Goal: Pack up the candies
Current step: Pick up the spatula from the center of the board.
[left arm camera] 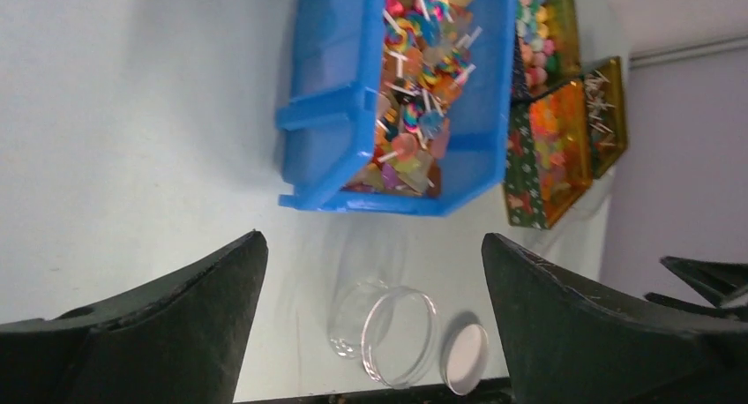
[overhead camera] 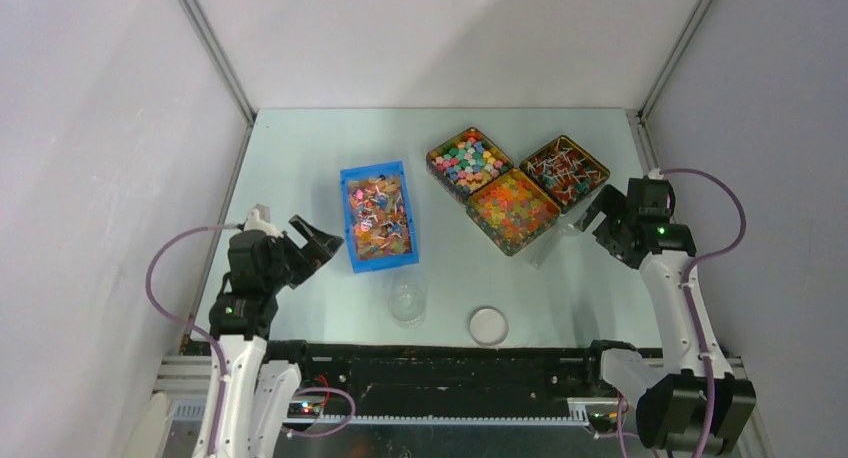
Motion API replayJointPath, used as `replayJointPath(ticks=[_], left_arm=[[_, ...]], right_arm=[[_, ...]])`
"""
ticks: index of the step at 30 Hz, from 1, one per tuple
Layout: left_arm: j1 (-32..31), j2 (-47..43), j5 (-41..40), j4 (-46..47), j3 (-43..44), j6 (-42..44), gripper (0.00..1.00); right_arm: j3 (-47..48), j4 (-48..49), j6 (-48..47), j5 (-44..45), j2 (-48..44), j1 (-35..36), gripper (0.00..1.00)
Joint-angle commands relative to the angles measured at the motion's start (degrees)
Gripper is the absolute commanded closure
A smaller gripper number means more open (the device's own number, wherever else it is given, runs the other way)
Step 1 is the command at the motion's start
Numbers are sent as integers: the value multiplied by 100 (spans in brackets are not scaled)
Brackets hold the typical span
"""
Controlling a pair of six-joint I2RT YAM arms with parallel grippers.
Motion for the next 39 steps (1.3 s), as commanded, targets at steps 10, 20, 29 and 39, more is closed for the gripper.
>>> replayJointPath(ticks=[10,20,29,39], left_arm=[[-22,-914,1723,1447,-1085,-1264,2],[-1365,401,1061,1445,-514,-629,2],[-3551,1755,-462,1208,665,-610,2],[-4371,2115,-1062,1388,1475,-588,2]], right_arm=[[-121,-277,-159,-868,-16,-61,0],[-219,-296,-523,-1176,276,-163,0],[-320,-193,-487,-1369,155,-419,1],[-302,423,-156,-1455,872,-710,10]])
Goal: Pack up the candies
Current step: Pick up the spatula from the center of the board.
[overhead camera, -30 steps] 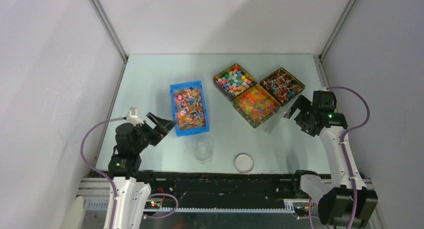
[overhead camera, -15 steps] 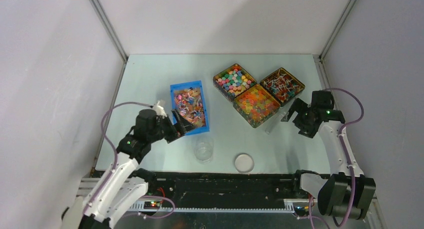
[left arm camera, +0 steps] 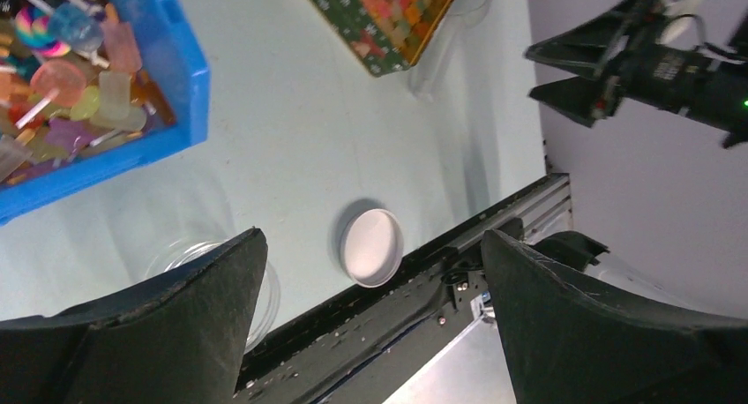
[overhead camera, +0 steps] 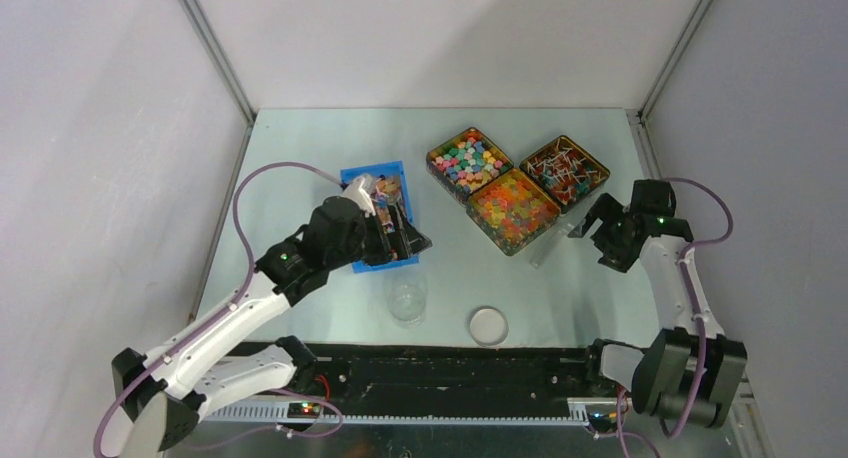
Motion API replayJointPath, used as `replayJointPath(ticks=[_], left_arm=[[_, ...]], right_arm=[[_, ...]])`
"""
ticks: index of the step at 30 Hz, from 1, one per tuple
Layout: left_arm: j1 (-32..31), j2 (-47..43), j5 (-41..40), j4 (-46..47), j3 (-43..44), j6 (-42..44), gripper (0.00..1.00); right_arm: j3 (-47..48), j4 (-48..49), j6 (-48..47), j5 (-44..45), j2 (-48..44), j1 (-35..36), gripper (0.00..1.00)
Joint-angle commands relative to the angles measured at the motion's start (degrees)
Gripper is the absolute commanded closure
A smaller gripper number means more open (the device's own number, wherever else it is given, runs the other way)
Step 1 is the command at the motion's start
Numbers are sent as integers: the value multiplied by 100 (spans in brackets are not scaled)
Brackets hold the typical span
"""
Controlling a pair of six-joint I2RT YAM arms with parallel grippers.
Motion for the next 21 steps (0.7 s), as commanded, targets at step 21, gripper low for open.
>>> replayJointPath(ticks=[21], left_arm=[[-124,-869,-940,203,-113,-11,2]], right_arm=[[1430,813,333,50,2718,-119,28]])
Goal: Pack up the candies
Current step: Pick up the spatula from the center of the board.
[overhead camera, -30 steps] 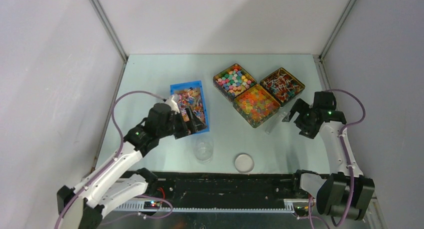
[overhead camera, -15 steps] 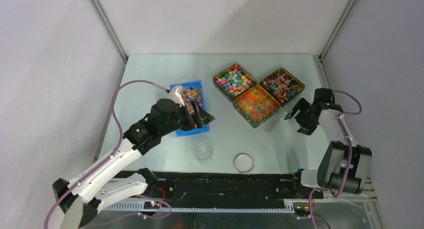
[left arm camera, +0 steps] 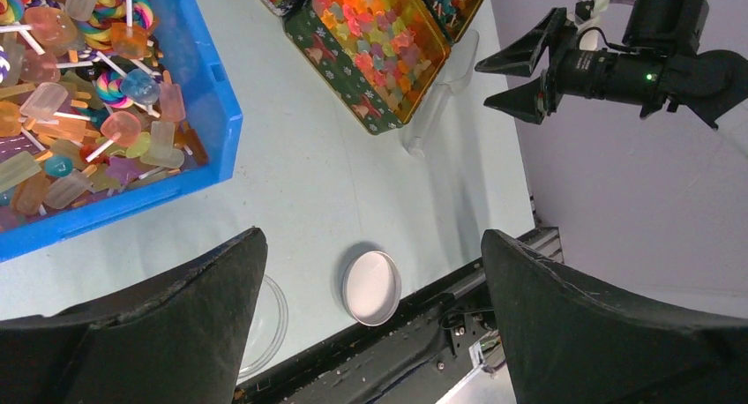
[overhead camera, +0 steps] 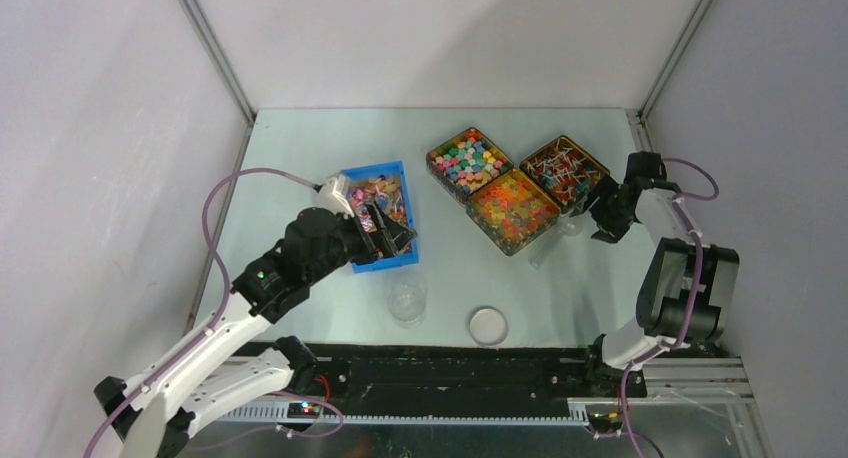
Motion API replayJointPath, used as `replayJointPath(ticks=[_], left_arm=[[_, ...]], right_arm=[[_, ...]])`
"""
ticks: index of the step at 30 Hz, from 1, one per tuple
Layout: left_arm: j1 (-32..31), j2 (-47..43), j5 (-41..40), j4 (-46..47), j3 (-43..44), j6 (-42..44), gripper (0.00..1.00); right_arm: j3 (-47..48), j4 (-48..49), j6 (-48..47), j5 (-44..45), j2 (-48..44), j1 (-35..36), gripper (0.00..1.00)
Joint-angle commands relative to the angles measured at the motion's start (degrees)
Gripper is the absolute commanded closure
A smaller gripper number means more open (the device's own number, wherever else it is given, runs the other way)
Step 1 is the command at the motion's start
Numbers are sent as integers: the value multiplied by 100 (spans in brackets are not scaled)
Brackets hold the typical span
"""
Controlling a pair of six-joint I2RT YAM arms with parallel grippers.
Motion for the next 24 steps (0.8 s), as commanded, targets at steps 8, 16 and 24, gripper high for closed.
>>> replayJointPath(ticks=[8,16,24], left_arm=[[-28,70,46,133,-79,-65,2],[-29,-173,-86,40,-216,-153,2],[-28,-264,-200,-110,-174,-104,2]], right_arm=[[743,-255,-53,598,1012,213,38],[738,-458,-344,637,846,358,73],[747,-634,-447,706,646,344,100]])
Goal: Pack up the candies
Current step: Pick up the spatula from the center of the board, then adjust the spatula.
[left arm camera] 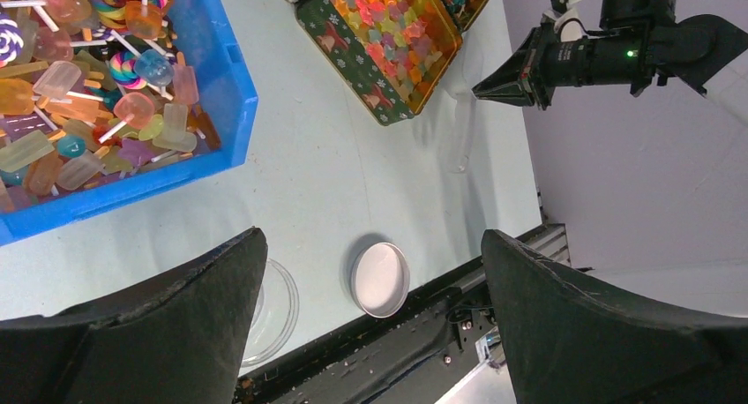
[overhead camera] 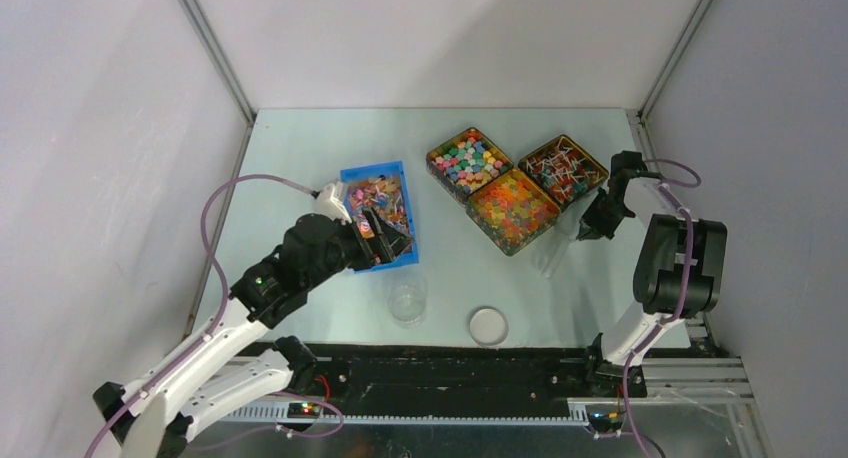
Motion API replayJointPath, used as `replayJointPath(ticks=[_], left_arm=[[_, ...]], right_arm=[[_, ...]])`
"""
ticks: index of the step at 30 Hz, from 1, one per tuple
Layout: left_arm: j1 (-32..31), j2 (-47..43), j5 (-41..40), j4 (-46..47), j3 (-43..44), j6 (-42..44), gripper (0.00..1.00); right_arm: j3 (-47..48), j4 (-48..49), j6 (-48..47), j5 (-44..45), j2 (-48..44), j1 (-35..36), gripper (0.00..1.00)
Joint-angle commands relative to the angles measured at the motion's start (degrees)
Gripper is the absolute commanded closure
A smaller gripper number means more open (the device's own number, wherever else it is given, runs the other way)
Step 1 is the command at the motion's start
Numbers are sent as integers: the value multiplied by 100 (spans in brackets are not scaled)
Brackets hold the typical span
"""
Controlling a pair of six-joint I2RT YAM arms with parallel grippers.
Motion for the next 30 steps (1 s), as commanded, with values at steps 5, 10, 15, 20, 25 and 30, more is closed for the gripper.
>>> replayJointPath(ticks=[5,10,15,20,25,30], left_arm=[[-26,-77,-292,-173,160,0,2],[-30,-56,-412,-374,283,8,2],[-29,130,-334,-388,284,-98,2],[-32,639,220,-156,303,-205,2],[-258,1132,635,293,321,-433,6],[-592,1629,736,813,232,-855,7]], right_arm=[[302,-304,-125,109,-834,25,100],[756,-810,-216,338,-1441,365,100],[1345,-1326,-336,351,-1696,1201,100],[1418,-1653,-217,361,-1820,2756,100],[1422,-1736,159,250,-1736,4171,100],[1417,-1631,371,-43,-1488,4762,100]])
